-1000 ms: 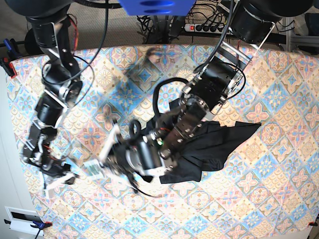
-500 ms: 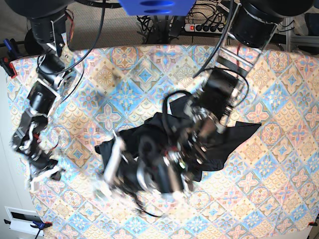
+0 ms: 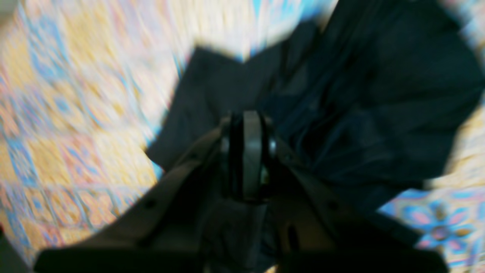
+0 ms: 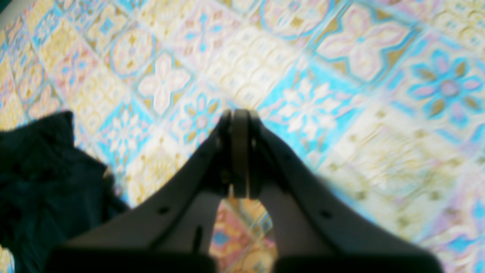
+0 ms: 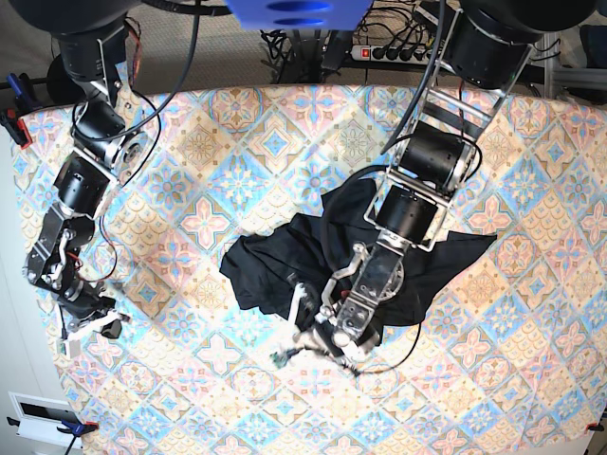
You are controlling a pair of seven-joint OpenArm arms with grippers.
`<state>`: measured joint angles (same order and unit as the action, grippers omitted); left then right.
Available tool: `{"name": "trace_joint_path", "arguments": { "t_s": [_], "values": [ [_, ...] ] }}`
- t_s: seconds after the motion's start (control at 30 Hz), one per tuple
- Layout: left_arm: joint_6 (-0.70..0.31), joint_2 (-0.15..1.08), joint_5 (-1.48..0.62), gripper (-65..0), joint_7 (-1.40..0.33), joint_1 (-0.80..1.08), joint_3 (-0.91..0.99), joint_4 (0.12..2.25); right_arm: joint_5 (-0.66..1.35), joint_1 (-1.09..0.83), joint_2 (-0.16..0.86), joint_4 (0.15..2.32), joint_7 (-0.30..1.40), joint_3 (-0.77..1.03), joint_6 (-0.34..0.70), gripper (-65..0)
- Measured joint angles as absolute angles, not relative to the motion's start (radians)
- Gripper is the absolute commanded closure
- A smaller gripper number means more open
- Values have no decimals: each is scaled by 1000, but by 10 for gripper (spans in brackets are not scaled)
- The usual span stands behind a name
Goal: Layout the t-shirt on the table in an organized manner, then fold the t-shirt properly
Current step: 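Swing the held shirt across the table and lay it down, then reach the right gripper to the shirt edge and grasp it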
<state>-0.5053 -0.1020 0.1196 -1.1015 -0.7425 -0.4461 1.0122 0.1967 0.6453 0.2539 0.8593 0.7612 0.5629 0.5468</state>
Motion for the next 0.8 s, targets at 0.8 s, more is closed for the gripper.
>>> {"name": "trace_joint_path", "arguments": {
  "t_s": [0.8],
  "values": [
    [-508, -106, 274, 0, -976, -649, -437, 936, 640, 419, 405, 1202, 709, -220, 678, -152]
  ]
}}
